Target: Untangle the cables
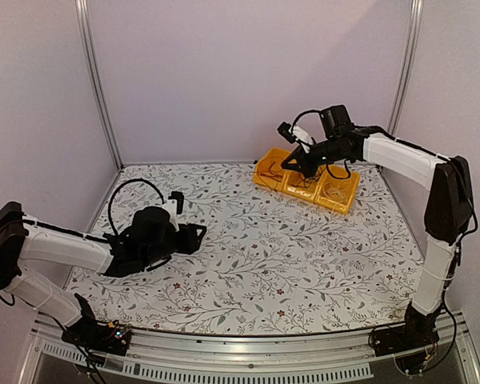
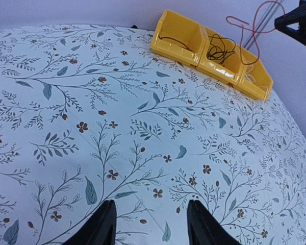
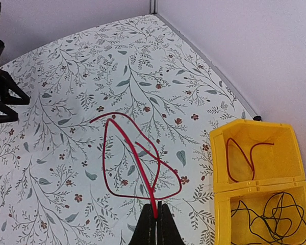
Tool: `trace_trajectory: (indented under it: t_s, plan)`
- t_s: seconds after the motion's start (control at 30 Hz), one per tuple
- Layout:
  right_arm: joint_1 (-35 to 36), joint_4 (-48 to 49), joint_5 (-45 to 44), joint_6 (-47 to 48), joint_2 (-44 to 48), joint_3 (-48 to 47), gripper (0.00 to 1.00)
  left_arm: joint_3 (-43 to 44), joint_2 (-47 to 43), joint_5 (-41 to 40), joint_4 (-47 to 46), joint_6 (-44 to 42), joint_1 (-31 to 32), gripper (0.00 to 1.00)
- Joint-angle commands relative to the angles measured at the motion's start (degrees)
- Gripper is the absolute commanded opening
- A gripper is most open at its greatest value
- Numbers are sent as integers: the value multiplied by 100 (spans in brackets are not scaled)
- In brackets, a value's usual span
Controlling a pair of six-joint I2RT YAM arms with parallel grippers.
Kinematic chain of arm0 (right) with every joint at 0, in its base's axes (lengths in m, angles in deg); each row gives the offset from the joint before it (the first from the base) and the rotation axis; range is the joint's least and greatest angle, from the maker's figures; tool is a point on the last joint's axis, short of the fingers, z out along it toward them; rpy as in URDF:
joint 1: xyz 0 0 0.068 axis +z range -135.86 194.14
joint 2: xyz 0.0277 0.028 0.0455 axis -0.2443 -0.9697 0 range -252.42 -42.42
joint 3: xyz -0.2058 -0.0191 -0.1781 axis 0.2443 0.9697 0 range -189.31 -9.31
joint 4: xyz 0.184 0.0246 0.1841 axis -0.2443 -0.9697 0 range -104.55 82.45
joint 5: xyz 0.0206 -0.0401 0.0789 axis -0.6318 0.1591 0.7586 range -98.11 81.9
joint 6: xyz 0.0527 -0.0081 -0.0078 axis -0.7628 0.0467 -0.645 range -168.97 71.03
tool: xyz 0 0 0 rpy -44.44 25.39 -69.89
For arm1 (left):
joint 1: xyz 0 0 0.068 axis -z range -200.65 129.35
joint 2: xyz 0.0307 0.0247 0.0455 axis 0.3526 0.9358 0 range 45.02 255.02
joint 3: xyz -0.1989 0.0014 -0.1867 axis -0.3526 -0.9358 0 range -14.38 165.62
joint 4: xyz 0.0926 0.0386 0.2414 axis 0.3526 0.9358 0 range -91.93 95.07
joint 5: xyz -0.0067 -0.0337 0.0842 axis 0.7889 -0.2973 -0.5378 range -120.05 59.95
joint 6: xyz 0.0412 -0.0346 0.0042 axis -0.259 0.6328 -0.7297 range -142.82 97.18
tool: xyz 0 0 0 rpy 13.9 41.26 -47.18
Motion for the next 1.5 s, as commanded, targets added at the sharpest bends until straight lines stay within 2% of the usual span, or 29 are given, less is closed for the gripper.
trace_trajectory:
  t_s: [0.0, 0.27, 0.3, 0.4, 0.47, 0.53, 0.63, 0.77, 0.93, 0.97, 1.03, 1.07, 1.1, 1.3, 1.37, 1.47]
  plan:
    - [-313, 653, -304, -204, -687, -547, 0, -154, -203, 153, 260, -118, 98, 48]
    - [-585, 1260, -835, -93, -2299, -1932, 2, -58, -21, 155, 459, -169, 142, 49]
    - [-607, 1349, -868, -83, -2465, -2138, 8, -20, 38, 169, 473, -182, 149, 49]
    - [-624, 1410, -1230, -46, -3122, -2849, 38, 137, 252, 297, 535, -238, 162, 48]
    - [-627, 1213, -1289, -143, -3317, -3066, 46, 266, 325, 367, 650, -303, 203, 48]
    - [-621, 1074, -1026, -240, -3161, -2848, 51, 355, 289, 340, 745, -399, 282, 49]
    - [-628, 1119, -576, -358, -2357, -1916, 58, 468, 129, 311, 869, -571, 321, 49]
    - [-624, 1353, -457, -454, -931, -409, 61, 654, -155, 312, 1104, -886, 328, 50]
    - [-621, 1393, -799, -388, 784, 938, 78, 1035, -428, 320, 1649, -1315, 316, 52]
    - [-625, 1404, -869, -387, 1087, 1165, 83, 1153, -475, 298, 1816, -1417, 317, 53]
    - [-624, 1477, -976, -412, 1662, 1727, 97, 1400, -610, 152, 2215, -1523, 301, 68]
    - [-624, 1514, -1043, -441, 1869, 1935, 98, 1506, -690, 133, 2375, -1582, 285, 93]
    - [-620, 1545, -1115, -487, 2127, 2129, 99, 1616, -768, 141, 2678, -1656, 219, 99]
    - [-637, 2027, -1313, -917, 3473, 3243, 99, 2739, -776, 165, 4103, -1814, -215, 100]
    - [-636, 2422, -1723, -1204, 4003, 3675, 99, 3023, -746, 154, 4263, -2088, -250, 100]
    - [-689, 2559, -2478, -1727, 4252, 3879, 99, 3313, -686, -138, 4171, -2517, -313, 100]
